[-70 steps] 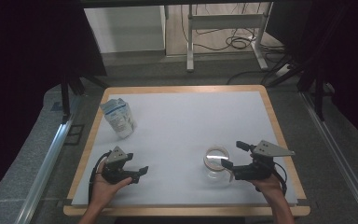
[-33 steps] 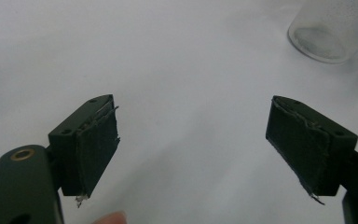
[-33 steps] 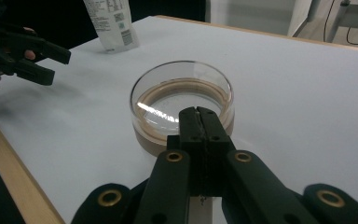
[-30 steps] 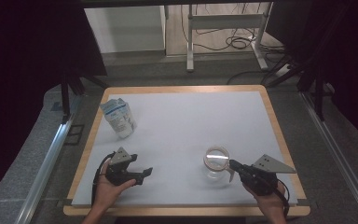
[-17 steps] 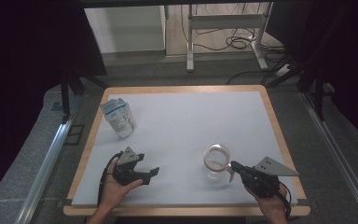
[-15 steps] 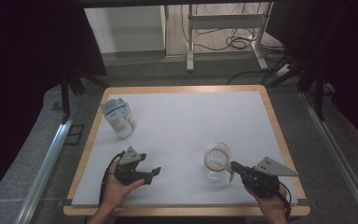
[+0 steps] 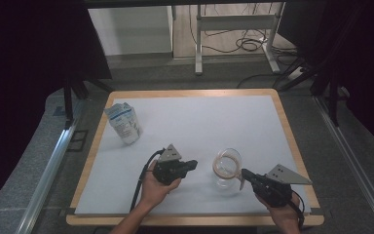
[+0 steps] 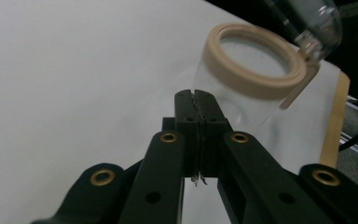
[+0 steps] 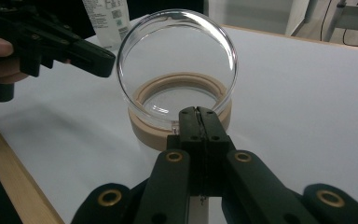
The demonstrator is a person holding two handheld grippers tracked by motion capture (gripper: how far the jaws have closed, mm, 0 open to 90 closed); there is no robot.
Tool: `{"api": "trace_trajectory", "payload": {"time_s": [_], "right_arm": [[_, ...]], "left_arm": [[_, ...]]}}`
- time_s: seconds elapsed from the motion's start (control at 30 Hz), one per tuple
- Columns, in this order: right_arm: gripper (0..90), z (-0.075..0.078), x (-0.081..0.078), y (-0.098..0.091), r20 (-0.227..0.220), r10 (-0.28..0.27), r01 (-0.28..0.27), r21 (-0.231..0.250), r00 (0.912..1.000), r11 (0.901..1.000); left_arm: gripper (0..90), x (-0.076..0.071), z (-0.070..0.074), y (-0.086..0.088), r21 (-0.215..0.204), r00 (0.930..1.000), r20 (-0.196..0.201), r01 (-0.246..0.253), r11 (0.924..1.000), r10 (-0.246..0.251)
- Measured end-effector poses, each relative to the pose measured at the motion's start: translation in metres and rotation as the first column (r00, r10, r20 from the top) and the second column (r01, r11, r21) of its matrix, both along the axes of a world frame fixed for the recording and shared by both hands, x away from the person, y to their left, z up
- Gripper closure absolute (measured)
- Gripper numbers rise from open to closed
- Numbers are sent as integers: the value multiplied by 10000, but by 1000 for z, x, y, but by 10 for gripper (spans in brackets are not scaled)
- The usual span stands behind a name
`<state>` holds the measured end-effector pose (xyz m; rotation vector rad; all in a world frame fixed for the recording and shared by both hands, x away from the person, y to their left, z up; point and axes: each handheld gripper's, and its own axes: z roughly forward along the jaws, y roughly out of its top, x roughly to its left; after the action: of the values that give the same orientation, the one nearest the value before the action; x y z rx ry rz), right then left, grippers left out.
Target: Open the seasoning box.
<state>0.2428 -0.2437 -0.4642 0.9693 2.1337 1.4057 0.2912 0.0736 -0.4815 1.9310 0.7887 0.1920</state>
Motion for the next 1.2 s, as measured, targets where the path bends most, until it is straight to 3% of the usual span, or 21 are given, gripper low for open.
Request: {"api": "trace_trajectory", "payload": {"time_s": [0.2, 0.47, 0.8, 1.0, 1.2], "right_arm": [[900, 0, 0, 0, 10, 7, -7, 22, 10000, 10000], [900, -1, 0, -1, 29, 0, 0, 51, 10000, 10000], [896, -2, -2, -1, 5, -69, 69, 34, 10000, 10000], [757, -6, -13, -6, 105, -165, 165, 23, 9998, 9999], [669, -11, -26, -19, 42, -26, 24, 395, 10000, 9992]], "left_arm": [[900, 7, 7, -29, -77, 9985, -104, 534, 9985, -535], [900, 7, 15, -39, -371, 9969, -20, 790, 9962, -792], [900, 1, 28, -51, -362, 9942, 250, 1058, 9937, -1049], [900, -1, 33, -59, -229, 9917, 344, 1244, 9920, -1236], [900, -4, 36, -70, -131, 9878, 434, 1503, 9886, -1496]]}}
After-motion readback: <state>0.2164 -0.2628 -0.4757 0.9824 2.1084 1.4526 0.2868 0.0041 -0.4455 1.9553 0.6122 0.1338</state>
